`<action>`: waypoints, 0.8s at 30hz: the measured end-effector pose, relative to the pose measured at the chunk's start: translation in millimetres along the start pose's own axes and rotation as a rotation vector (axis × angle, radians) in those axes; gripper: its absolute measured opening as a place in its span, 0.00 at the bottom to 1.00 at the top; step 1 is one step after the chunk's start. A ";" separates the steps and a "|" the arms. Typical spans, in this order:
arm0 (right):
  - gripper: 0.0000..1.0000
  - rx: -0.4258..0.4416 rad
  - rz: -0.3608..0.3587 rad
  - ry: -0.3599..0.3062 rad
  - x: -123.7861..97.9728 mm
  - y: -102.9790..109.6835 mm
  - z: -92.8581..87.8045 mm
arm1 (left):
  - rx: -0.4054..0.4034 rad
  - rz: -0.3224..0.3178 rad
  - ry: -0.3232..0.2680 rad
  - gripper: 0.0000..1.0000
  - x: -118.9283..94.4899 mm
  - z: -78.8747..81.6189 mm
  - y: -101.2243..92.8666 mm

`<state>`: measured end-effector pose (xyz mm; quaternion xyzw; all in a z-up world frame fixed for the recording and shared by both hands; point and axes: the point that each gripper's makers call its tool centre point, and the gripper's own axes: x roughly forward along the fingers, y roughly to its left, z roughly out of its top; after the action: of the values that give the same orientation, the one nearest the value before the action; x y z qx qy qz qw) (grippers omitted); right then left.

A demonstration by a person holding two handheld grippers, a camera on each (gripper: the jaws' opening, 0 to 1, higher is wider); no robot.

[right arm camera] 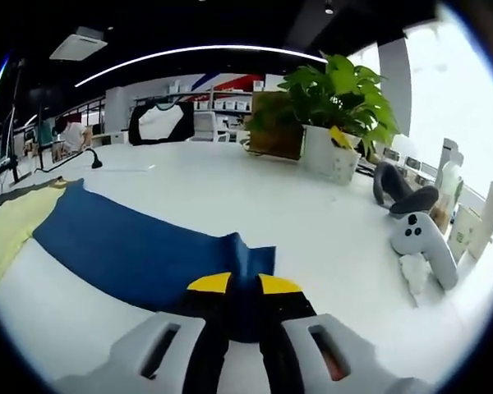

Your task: Fold the garment on the visible template until the final outline fits inside the template.

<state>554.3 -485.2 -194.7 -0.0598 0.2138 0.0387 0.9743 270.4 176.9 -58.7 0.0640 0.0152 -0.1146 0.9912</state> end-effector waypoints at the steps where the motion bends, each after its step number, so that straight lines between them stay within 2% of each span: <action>1: 0.03 -0.005 -0.006 0.002 0.0 0.2 0.0 | 0.000 0.000 0.000 0.99 -0.1 0.0 0.2; 7: 0.00 0.021 -0.037 -0.003 -1.3 1.0 -0.4 | -0.001 0.000 0.000 0.99 -0.3 -0.1 1.0; 8: 0.00 0.017 -0.043 -0.001 -1.1 2.0 -0.2 | -0.001 -0.001 -0.001 0.99 -0.3 0.0 1.0; 9: 0.00 -0.043 -0.052 0.005 -1.0 1.1 0.5 | -0.002 0.000 -0.001 0.99 -0.4 0.1 1.2; 10: 0.00 -0.039 -0.054 0.007 -0.6 2.2 0.5 | -0.002 0.000 -0.002 0.99 -0.5 0.6 1.5; 11: 0.00 -0.019 -0.054 0.008 -0.4 2.1 0.8 | -0.003 0.001 -0.002 0.99 -0.8 1.0 1.9; 13: 0.00 0.084 -0.044 -0.001 -0.2 1.2 2.3 | -0.018 0.003 -0.007 0.99 -2.2 2.4 4.0; 15: 0.00 0.103 -0.047 -0.010 -1.0 0.3 3.6 | -0.019 0.009 -0.016 0.99 -3.3 4.3 5.8; 17: 0.00 0.152 -0.040 -0.038 -2.5 1.7 9.8 | -0.006 0.024 -0.027 0.99 -4.0 6.9 8.7; 20: 0.00 0.129 -0.043 -0.054 -7.7 1.1 21.4 | -0.007 0.021 -0.024 1.00 -4.7 6.9 8.9; 24: 0.00 0.160 -0.011 -0.101 -14.2 7.9 43.9 | -0.020 0.020 -0.030 1.00 -5.0 7.8 9.5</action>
<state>558.8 -472.3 -150.0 0.0191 0.1665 0.0192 0.9857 267.8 186.2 -49.6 0.0526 0.0010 -0.1053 0.9930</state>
